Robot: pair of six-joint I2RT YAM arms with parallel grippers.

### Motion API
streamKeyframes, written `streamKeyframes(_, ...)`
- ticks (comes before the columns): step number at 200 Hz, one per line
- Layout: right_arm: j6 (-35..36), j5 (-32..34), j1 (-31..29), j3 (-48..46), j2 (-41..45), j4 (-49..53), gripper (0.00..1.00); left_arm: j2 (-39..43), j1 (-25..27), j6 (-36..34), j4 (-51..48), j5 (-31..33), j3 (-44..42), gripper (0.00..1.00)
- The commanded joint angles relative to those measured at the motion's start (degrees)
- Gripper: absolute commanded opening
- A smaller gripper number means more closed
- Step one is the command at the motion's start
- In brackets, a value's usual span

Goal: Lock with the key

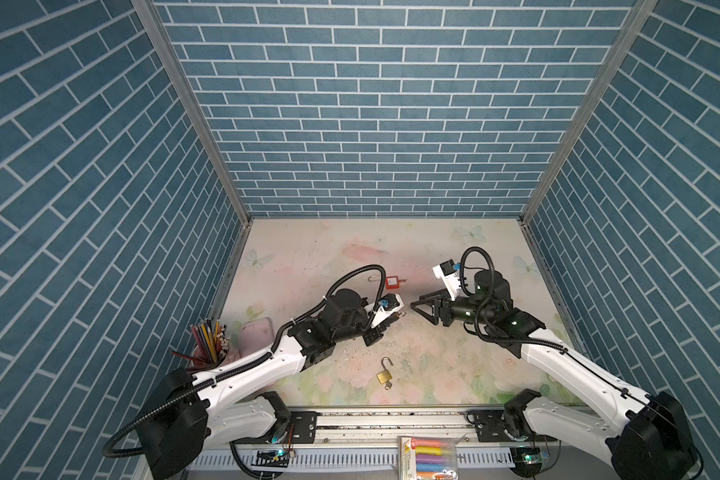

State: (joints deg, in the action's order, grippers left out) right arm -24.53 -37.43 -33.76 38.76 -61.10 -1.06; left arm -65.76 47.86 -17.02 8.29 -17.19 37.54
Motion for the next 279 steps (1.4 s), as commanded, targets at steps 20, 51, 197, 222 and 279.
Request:
streamKeyframes(20,4.3,-2.6,-3.9,2.2,-4.3,4.5,0.59,-0.6,-0.3,-3.1,3.1,-1.7,0.2,0.00)
streamKeyframes(51,4.5,0.0,-5.9,1.5,-4.9,3.3,0.58,-0.9,-0.3,-2.9,3.3,-1.7,0.2,0.00)
streamKeyframes(197,3.9,15.7,-5.6,6.2,-6.5,5.0,0.55,-2.2,1.0,-4.1,2.8,-0.9,-0.4,0.00)
streamKeyframes(222,-0.6,16.5,-4.0,7.8,-5.4,7.9,0.55,-2.7,1.4,-4.4,2.4,0.9,-0.4,0.00)
streamKeyframes(279,-8.3,6.6,-3.3,12.5,-7.5,14.8,0.42,-5.4,1.5,-3.5,1.4,3.3,1.4,0.00)
